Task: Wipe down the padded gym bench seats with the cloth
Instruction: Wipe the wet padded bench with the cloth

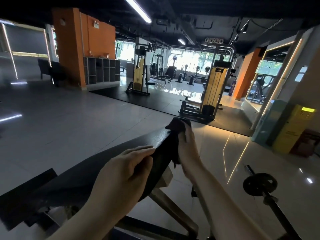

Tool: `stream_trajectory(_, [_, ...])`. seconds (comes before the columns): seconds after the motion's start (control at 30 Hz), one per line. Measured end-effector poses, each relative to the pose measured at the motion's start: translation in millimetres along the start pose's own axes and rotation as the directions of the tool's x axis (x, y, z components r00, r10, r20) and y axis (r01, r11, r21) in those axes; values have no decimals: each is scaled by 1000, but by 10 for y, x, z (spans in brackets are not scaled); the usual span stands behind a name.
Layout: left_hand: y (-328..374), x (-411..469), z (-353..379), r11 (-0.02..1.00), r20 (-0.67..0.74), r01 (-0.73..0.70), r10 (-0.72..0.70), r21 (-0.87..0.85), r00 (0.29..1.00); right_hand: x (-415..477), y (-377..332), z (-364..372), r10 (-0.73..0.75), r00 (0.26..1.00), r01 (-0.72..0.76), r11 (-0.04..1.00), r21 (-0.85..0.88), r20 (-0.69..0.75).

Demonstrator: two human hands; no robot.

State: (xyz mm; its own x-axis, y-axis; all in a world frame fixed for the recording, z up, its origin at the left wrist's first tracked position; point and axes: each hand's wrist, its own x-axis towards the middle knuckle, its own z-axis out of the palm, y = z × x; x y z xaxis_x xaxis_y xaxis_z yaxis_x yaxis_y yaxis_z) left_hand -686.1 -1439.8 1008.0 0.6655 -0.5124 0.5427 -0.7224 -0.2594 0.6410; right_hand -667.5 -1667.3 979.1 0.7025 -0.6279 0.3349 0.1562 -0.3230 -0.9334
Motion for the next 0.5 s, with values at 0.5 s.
stream_trajectory(0.5, [55, -22, -162, 767, 69, 418, -444, -487, 893, -895, -498, 170, -144, 977, 142, 990, 26, 159])
